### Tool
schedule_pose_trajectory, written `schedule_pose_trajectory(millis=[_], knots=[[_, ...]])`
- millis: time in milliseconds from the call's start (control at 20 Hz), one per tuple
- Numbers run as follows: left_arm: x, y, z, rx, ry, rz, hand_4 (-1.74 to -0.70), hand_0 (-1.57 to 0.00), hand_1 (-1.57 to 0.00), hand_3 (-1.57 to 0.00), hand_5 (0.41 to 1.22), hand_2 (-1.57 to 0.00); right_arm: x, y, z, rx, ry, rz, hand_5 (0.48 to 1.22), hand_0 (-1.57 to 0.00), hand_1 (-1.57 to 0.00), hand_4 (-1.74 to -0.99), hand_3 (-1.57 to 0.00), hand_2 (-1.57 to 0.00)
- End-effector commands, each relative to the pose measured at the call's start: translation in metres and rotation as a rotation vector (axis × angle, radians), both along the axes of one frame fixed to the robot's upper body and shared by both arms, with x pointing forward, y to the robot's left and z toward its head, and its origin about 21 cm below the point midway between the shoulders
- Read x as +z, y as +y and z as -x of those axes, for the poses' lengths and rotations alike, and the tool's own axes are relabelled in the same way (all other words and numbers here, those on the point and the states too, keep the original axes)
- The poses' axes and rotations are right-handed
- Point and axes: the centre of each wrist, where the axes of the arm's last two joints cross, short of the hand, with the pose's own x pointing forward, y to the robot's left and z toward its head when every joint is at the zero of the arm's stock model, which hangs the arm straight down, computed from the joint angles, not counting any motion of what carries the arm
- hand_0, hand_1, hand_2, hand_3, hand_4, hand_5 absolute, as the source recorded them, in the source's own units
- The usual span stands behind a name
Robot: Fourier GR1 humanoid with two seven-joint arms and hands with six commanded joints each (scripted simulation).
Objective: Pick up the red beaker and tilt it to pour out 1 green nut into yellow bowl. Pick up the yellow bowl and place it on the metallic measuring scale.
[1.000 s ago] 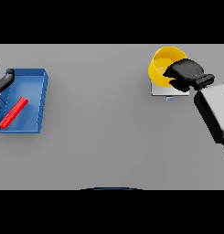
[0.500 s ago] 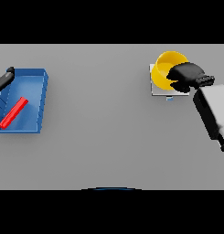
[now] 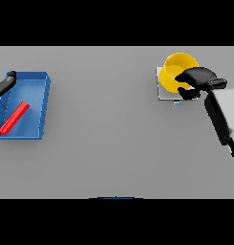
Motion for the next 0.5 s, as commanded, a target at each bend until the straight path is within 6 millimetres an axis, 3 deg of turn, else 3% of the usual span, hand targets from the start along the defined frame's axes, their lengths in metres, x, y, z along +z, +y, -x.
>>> schedule_pose_trajectory(millis=[0, 200, 450], knots=[[-0.0013, -0.0005, -0.0006, -0.001, -0.002, 0.005, -0.73, 0.00, 0.00, 0.00, 0.712, 0.00, -0.0002, 0.0038, -0.0007, 0.017, 0.001, 0.012, 0.902, -0.29, -0.48, -1.517, -0.57, -0.60], [-0.0022, -0.0032, 0.0013, -0.006, 0.001, 0.012, -0.72, 0.00, 0.00, 0.00, 0.700, 0.00, 0.0009, 0.0015, -0.0016, 0.036, -0.008, 0.039, 0.827, -0.12, -0.19, -1.456, -0.41, -0.31], [0.0004, -0.0036, 0.0006, 0.000, -0.007, 0.007, -0.72, 0.00, 0.00, 0.00, 0.693, 0.00, -0.0022, -0.0009, -0.0008, 0.003, 0.031, 0.034, 0.759, -0.04, -0.06, -1.410, -0.27, -0.10]])
